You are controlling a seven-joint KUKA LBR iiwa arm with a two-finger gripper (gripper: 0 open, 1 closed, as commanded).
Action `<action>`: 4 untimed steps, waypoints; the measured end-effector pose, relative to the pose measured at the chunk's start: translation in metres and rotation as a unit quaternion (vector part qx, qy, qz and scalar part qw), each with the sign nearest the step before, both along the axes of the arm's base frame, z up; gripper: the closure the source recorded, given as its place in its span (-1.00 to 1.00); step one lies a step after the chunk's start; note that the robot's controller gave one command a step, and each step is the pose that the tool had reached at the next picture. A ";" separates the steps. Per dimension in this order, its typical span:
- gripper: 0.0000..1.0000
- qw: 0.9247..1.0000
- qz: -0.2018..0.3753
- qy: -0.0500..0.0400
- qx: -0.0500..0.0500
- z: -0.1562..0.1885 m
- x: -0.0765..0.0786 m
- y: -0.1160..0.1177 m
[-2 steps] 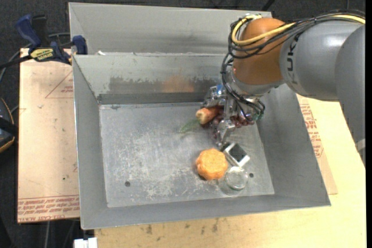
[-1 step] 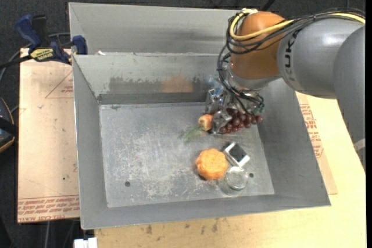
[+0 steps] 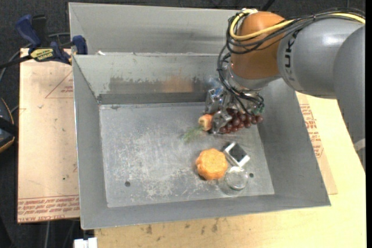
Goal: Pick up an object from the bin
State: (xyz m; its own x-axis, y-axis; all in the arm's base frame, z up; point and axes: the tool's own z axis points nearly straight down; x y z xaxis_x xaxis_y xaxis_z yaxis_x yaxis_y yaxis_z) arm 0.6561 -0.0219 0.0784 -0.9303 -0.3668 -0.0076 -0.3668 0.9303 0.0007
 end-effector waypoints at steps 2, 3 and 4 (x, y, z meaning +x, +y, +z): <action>1.00 1.000 0.000 0.007 0.000 0.019 -0.004 0.000; 1.00 1.000 0.000 0.003 -0.001 0.041 -0.002 0.000; 1.00 1.000 0.000 0.000 -0.001 0.052 -0.001 0.000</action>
Offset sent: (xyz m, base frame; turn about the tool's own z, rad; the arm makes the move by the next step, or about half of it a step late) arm 0.0000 -0.0002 0.0948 0.0000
